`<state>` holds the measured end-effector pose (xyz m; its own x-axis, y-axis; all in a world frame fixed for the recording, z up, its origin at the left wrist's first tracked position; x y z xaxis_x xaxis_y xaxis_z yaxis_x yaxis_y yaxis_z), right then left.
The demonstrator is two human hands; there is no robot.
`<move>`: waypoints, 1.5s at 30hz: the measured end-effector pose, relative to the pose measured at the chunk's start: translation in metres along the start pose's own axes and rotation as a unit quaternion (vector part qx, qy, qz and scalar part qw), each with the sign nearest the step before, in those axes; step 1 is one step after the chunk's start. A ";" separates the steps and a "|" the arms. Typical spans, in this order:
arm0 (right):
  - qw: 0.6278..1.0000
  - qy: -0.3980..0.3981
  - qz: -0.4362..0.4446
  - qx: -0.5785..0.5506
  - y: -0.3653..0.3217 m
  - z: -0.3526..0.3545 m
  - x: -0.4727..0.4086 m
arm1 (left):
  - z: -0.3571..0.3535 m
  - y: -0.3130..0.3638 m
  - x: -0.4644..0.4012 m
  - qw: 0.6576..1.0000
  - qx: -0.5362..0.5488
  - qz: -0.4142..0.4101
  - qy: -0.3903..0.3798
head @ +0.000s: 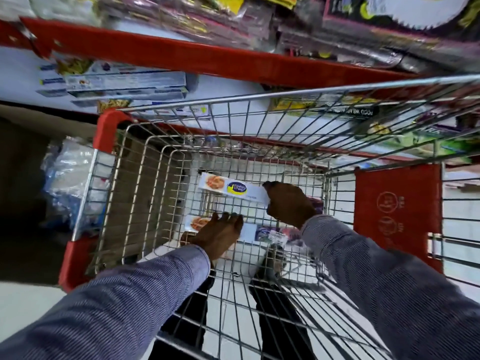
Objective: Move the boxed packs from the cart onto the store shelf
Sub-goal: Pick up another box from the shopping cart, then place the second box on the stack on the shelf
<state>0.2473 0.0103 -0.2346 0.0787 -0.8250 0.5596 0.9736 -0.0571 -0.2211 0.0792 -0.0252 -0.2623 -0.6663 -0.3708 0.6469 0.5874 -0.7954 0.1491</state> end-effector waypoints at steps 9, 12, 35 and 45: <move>0.996 0.062 0.052 -0.039 -0.021 0.114 0.056 | 0.073 -0.021 0.039 0.966 0.253 0.026 0.046; 0.993 0.088 0.077 -0.014 -0.041 0.183 0.084 | 0.136 -0.032 0.088 0.985 0.161 0.010 0.059; 0.918 0.369 0.097 0.109 -0.117 0.633 0.272 | 0.592 -0.035 0.353 0.891 -0.008 0.060 0.450; 0.922 0.369 0.017 0.113 -0.074 0.708 0.210 | 0.661 -0.041 0.340 0.887 -0.019 0.036 0.461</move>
<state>0.3431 0.2389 0.4649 0.0239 -0.9871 -0.1586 0.9996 0.0256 -0.0087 0.1326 0.1983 0.4461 -0.7309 -0.6411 -0.2342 0.6389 -0.7633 0.0954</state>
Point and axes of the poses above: each hand's wrist, its own x-axis away from the middle knuckle, its own z-axis out of the back of the hand, y = z × x, the point moved 6 cm from there along -x, towards the middle knuckle, and after that the axes turned 2 degrees about x, right-handed, at the moved point
